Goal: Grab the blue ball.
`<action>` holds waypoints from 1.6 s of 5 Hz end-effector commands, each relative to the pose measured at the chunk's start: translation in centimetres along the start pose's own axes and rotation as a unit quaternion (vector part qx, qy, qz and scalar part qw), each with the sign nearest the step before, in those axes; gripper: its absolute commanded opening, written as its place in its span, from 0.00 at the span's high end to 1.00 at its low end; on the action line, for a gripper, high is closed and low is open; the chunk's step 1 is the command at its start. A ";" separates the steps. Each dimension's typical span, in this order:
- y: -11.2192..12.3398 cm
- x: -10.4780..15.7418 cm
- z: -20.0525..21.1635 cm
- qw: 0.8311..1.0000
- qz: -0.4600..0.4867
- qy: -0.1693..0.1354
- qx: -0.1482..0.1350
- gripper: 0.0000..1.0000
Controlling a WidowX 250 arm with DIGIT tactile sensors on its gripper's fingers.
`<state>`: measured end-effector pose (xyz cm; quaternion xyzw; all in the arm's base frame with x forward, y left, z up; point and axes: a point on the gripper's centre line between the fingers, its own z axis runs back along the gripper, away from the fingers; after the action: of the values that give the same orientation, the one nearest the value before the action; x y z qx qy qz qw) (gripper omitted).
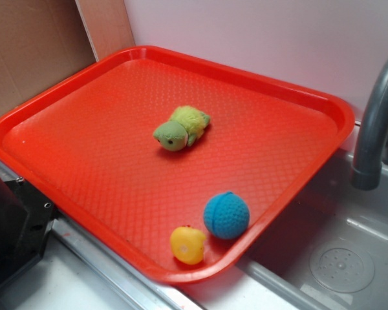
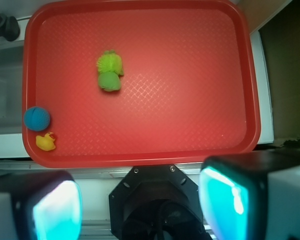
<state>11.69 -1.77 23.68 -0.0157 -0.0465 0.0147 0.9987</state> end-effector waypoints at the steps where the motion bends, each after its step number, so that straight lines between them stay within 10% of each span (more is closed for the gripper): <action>1: 0.0 0.0 0.0 1.000 0.000 0.000 0.000 0.00; 3: -9.6 2.1 -8.4 0.969 -0.244 0.031 -0.035 0.00; 4: -13.2 1.7 -11.6 0.927 -0.359 0.020 -0.104 0.00; 5: -13.9 1.7 -14.0 0.899 -0.422 -0.012 -0.113 0.00; 8: -14.9 3.0 -18.6 0.906 -0.403 -0.036 -0.122 0.00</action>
<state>17.64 -16.66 5.13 -0.1131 -0.0722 -0.3919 0.9102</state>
